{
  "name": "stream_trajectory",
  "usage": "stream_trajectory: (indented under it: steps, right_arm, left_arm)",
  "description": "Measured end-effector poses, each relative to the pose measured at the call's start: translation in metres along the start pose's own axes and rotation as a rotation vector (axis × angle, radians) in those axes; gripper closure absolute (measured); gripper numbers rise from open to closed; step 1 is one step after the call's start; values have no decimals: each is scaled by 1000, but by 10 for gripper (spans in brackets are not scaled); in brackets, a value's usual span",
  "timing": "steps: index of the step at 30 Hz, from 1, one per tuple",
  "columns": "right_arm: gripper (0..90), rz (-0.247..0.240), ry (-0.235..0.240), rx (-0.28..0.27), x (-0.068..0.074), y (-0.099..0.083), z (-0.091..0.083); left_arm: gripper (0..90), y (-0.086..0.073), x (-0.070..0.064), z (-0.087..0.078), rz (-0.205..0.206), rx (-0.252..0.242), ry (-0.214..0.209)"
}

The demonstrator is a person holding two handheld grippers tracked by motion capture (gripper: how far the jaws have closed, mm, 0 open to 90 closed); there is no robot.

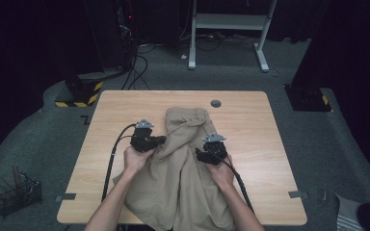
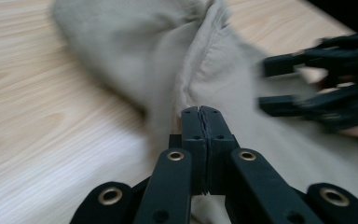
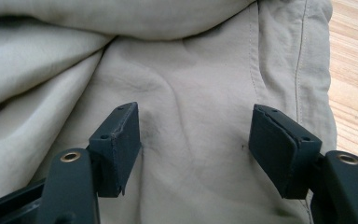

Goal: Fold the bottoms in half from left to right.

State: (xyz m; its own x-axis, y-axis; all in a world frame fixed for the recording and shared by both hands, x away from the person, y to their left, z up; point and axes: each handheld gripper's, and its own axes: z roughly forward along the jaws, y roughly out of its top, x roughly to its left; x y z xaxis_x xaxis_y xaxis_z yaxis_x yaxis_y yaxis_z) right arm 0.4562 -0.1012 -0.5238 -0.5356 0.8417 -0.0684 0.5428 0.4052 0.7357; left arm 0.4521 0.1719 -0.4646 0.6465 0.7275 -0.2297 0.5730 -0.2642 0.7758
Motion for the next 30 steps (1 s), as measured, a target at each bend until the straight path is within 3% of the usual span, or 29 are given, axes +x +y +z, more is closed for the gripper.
stream_trajectory:
  steps: [3,4,6,7,8,9,10,11,14,19,20,26,30]
  right_arm:
    - [351,11,13,4,-1,1,1]
    - [345,17,59,12,-4,1,1]
    - [341,14,67,12,-5,-1,-2]
    - [339,8,64,0,-4,-3,-7]
    - [359,-13,112,-48,-2,-9,-24]
    - [359,-13,112,-48,-2,-9,-24]
    - [357,-25,142,-53,0,-12,-31]
    - [348,-62,172,-37,5,-17,-40]
    - [334,-86,195,0,9,-24,-37]
    - [313,-84,171,10,16,-23,-26]
    - [313,-73,157,11,18,-18,-21]
    - [316,-37,118,11,26,1,-1]
    - [318,-21,103,13,30,12,10]
  left_arm:
    - [890,1,-10,4,32,11,-15]
    - [890,1,-13,6,44,15,-21]
    - [890,-1,-15,10,54,25,-22]
    - [890,-2,-14,11,47,23,-21]
    - [890,-3,-11,12,25,25,-22]
    - [890,-3,-11,12,25,25,-22]
    - [890,-3,-9,12,16,22,-20]
    - [890,-2,-6,10,4,8,-15]
    - [890,-1,-3,9,-2,-6,-10]
    - [890,2,-1,7,-17,-20,-18]
    - [891,8,1,4,-34,-38,-25]
    - [891,22,4,2,-29,-66,-7]
    - [891,25,-3,4,-29,-69,-23]
